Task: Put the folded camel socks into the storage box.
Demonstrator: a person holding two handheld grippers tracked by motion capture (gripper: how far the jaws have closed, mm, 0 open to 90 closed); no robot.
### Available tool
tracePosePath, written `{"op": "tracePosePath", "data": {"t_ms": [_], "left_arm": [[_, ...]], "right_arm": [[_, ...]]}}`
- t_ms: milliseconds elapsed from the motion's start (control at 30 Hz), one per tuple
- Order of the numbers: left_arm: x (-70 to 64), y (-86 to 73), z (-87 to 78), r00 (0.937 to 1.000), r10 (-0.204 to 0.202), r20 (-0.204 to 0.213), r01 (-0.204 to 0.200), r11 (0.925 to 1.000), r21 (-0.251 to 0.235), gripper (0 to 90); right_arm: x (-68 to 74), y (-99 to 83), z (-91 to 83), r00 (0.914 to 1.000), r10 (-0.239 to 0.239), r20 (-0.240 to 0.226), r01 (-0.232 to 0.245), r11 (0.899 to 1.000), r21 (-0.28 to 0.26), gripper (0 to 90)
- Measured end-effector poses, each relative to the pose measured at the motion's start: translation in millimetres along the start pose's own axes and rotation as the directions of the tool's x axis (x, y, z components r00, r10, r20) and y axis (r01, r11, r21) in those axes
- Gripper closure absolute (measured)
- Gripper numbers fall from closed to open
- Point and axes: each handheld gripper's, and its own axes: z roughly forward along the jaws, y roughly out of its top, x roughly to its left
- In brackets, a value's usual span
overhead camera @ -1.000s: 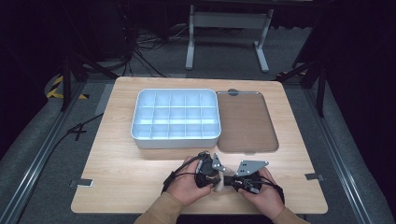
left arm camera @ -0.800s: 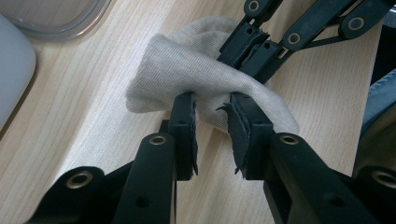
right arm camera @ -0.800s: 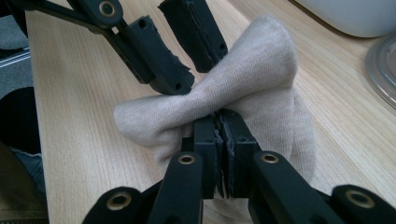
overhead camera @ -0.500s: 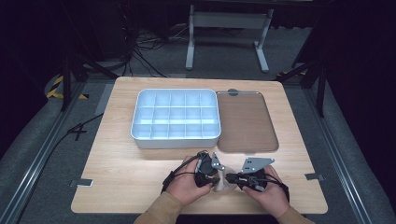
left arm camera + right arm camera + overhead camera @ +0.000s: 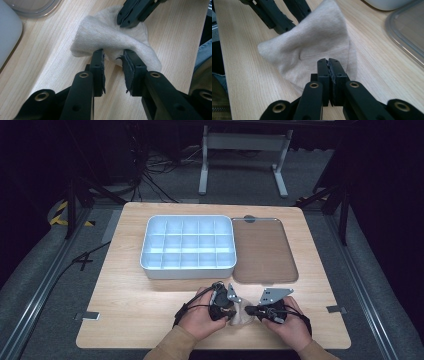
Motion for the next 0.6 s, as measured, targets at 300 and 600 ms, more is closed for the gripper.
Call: {"op": "tracePosePath", "data": {"t_ms": [300,600], "left_arm": [[-0.8,1.6,1.6,1.0000,0.002,0.000,-0.002,1.0000,-0.005,69.9],[-4.8,5.9,4.9,0.9993,0.038,0.003,-0.038,0.9992,-0.015,67.2]], "right_arm": [[2.3,1.4,7.7,0.9992,0.016,-0.037,-0.017,1.000,-0.017,89.4],[4.8,2.4,10.8,0.9987,0.016,-0.049,-0.017,0.999,-0.027,89.3]]}}
